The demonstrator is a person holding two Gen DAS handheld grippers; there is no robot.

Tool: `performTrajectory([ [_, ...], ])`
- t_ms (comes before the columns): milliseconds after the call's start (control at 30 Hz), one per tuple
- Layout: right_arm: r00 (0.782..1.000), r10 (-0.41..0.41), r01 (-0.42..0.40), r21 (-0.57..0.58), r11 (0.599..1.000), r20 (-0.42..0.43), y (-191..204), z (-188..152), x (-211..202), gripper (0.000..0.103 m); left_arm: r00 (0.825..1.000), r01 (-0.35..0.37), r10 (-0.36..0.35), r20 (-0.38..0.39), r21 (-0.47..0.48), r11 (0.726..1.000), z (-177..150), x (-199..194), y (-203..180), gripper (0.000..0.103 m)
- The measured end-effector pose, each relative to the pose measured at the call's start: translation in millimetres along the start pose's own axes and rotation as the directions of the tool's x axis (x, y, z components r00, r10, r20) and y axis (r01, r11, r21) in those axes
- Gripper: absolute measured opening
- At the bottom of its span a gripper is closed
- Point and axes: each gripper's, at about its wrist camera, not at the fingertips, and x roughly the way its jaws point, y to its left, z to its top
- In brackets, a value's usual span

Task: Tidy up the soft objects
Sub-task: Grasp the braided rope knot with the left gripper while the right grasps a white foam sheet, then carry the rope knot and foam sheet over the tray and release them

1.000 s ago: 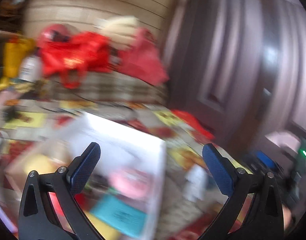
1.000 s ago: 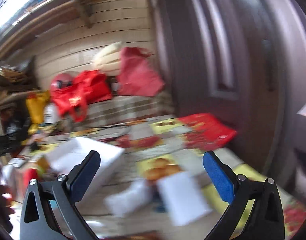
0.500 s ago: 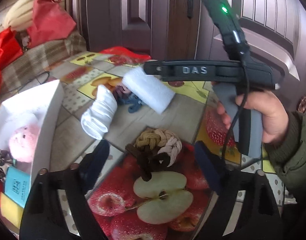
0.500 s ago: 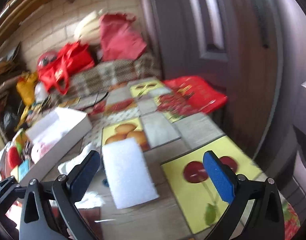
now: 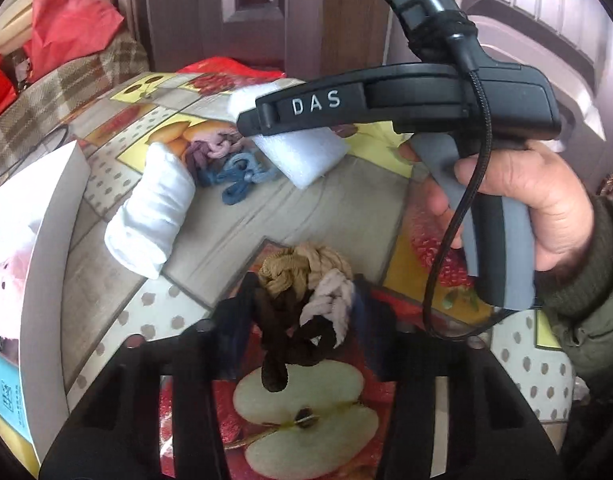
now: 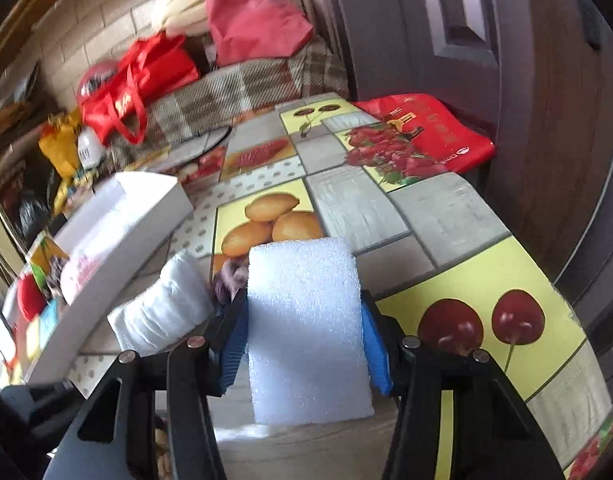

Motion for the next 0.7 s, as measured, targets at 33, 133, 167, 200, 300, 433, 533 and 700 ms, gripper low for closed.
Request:
performTrajectory([
  [33,1.000,0.000,0.000,0.000,1.000,0.021,0,-1,-5,0.052,1.000,-0.011,0.011,0.013,0.006,1.000,-1,-3,-2,0.041],
  [133,0.995,0.001,0.000,-0.006,1.000,0.097,4,-4,-22,0.052,0.995,-0.051,0.048,0.086,0.031,0.998,-4,-18,-10,0.041],
  [167,0.993,0.006,-0.005,-0.006,1.000,0.120,5,-5,-26,0.052,0.993,-0.059,0.056,0.108,0.033,0.998,-6,-23,-11,0.041],
  [200,0.989,0.013,-0.013,-0.003,1.000,0.148,6,-6,-32,0.052,0.987,-0.070,0.065,0.144,0.032,0.997,-7,-30,-12,0.041],
  [300,0.979,0.024,-0.026,0.005,1.000,0.204,7,-11,-44,0.052,0.962,-0.103,0.096,0.256,0.011,0.995,-14,-54,-11,0.041],
  [433,0.969,0.025,-0.025,-0.003,1.000,0.244,13,-11,-50,0.052,0.926,-0.136,0.139,0.350,-0.031,0.990,-25,-78,-6,0.041],
  [533,0.968,0.035,-0.029,-0.031,0.999,0.247,23,-13,-52,0.052,0.903,-0.159,0.177,0.391,-0.077,0.984,-35,-93,6,0.041],
  [700,0.963,0.044,-0.032,-0.049,0.998,0.265,32,-16,-56,0.052,0.877,-0.188,0.235,0.420,-0.153,0.970,-38,-103,35,0.041],
])
